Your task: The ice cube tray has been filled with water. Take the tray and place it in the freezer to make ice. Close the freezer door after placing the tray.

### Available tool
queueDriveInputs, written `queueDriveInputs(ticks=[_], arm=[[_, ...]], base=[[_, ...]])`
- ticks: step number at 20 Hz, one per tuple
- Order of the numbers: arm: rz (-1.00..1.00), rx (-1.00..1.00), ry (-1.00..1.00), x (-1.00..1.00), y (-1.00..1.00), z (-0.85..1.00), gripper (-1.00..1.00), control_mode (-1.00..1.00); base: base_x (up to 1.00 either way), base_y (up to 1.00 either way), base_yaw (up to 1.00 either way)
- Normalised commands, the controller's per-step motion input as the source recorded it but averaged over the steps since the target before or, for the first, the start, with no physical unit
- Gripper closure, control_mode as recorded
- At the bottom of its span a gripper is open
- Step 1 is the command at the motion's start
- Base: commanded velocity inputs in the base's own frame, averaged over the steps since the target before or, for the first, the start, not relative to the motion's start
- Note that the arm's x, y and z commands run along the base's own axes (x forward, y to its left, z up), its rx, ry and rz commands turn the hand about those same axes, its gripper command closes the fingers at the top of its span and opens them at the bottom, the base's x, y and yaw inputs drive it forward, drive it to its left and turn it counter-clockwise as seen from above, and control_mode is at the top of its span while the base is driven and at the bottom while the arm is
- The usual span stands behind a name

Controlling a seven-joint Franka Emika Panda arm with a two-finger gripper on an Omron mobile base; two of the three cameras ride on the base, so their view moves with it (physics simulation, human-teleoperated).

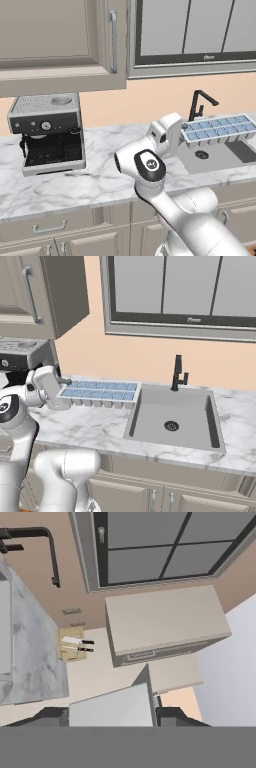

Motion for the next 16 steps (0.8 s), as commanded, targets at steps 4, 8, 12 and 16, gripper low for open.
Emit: queueDriveInputs(ticks=[4, 8, 12, 16], arm=[[0.0, 0.0, 0.0, 0.0, 0.0, 0.0, 1.0, -1.0], [0.0, 0.0, 0.0, 0.0, 0.0, 0.0, 1.0, -1.0], [0.0, 0.0, 0.0, 0.0, 0.0, 0.0, 1.0, 1.0], [0.0, 0.0, 0.0, 0.0, 0.0, 0.0, 1.0, 1.0]], base=[[0.0, 0.0, 0.0], [0.0, 0.0, 0.0], [-0.08, 0.01, 0.0], [-0.64, 0.0, 0.0]])
